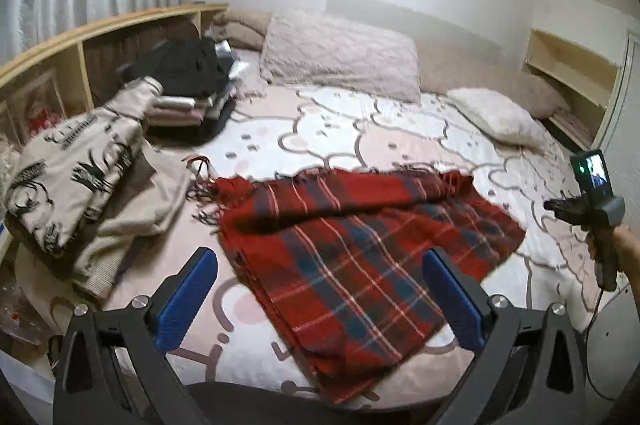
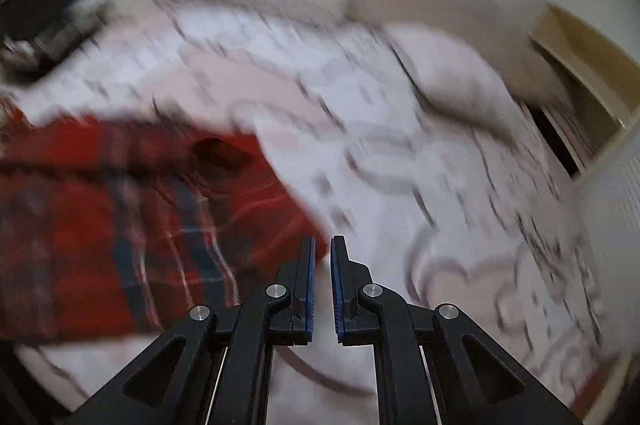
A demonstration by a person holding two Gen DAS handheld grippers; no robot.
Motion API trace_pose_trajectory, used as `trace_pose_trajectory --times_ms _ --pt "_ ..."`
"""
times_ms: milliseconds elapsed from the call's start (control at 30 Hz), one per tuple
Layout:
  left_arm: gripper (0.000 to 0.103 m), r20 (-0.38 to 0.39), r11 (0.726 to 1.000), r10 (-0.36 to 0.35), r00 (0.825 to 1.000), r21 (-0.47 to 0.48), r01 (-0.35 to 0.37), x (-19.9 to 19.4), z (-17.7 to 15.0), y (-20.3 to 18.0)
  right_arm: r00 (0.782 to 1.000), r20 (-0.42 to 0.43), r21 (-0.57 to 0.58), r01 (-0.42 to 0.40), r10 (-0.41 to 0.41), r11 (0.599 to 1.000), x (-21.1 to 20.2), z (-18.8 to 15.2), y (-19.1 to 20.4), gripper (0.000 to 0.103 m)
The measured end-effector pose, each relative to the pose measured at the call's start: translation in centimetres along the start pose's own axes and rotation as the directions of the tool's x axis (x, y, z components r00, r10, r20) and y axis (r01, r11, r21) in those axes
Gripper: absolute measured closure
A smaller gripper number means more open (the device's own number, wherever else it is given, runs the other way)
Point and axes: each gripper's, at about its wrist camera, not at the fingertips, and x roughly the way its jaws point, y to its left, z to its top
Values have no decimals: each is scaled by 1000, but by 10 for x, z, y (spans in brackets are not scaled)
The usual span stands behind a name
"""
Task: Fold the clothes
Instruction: 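Lift the red plaid blanket with the right tool and spread it over the bed, then regrasp a blanket corner with the right tool and lift it up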
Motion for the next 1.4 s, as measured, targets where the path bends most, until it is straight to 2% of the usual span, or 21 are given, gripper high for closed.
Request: trace_pose_trajectory --times_ms 100,200,233,267,300,400,433,467,567,633,733,767,867,900,933,967,1033,1100,1233,1300,1400 --pt "0 -44 1000 -29 999 9 29 18 -7 -9 999 -15 37 -46 47 998 -7 -26 -24 95" --pt "0 -88 997 -63 994 39 66 31 -17 -27 988 -6 55 -153 154 987 -16 -35 -11 89" --pt "0 -103 996 -73 992 51 79 36 -21 -33 979 -14 73 -200 202 977 -18 -39 -8 61" --pt "0 -116 994 -83 990 64 91 40 -25 -39 969 -23 92 -241 244 966 -19 -44 -8 24" --pt "2 -129 992 -92 987 76 102 43 -29 -47 961 -22 102 -273 276 957 -16 -48 -2 19" --pt "3 -172 983 -114 978 125 137 54 -47 -69 933 -42 115 -350 357 930 -8 -54 19 20" --pt "6 -187 978 -115 976 151 145 57 -53 -76 919 -63 131 -379 389 916 -3 -54 27 30" --pt "7 -199 973 -115 973 175 150 59 -58 -82 893 -95 175 -421 441 890 5 -56 36 39" --pt "8 -214 959 -110 971 233 160 59 -71 -94 794 -169 300 -523 584 797 26 -63 59 50" --pt "8 -221 956 -122 968 235 174 56 -75 -96 722 -183 331 -594 668 733 29 -68 83 53" --pt "8 -228 957 -131 965 224 183 54 -78 -92 646 -187 331 -668 740 667 21 -67 112 53" --pt "8 -229 958 -132 964 221 183 54 -79 -90 634 -191 324 -680 749 658 18 -66 121 53" --pt "8 -227 962 -135 964 203 182 53 -79 -84 617 -199 302 -701 762 646 12 -62 145 57" --pt "8 -225 964 -136 965 196 182 53 -79 -82 614 -195 301 -705 765 642 10 -61 149 64" --pt "8 -221 965 -138 966 188 181 52 -78 -80 612 -188 299 -709 768 638 9 -60 154 78" --pt "8 -217 967 -140 966 181 180 52 -78 -78 617 -178 299 -708 767 639 7 -59 156 89" --pt "8 -209 969 -142 968 170 179 50 -77 -75 641 -148 290 -700 754 652 0 -56 157 97" --pt "8 -199 970 -145 969 165 179 48 -76 -73 659 -110 280 -698 744 659 -11 -54 157 99" --pt "8 -163 970 -156 974 160 182 43 -69 -71 671 2 249 -719 742 649 -45 -33 152 100" --pt "8 -130 971 -158 979 161 178 38 -62 -70 664 106 203 -744 741 637 -77 -5 145 100" --pt "8 -60 975 -155 986 155 162 23 -49 -63 651 267 77 -750 711 657 -142 50 134 100"
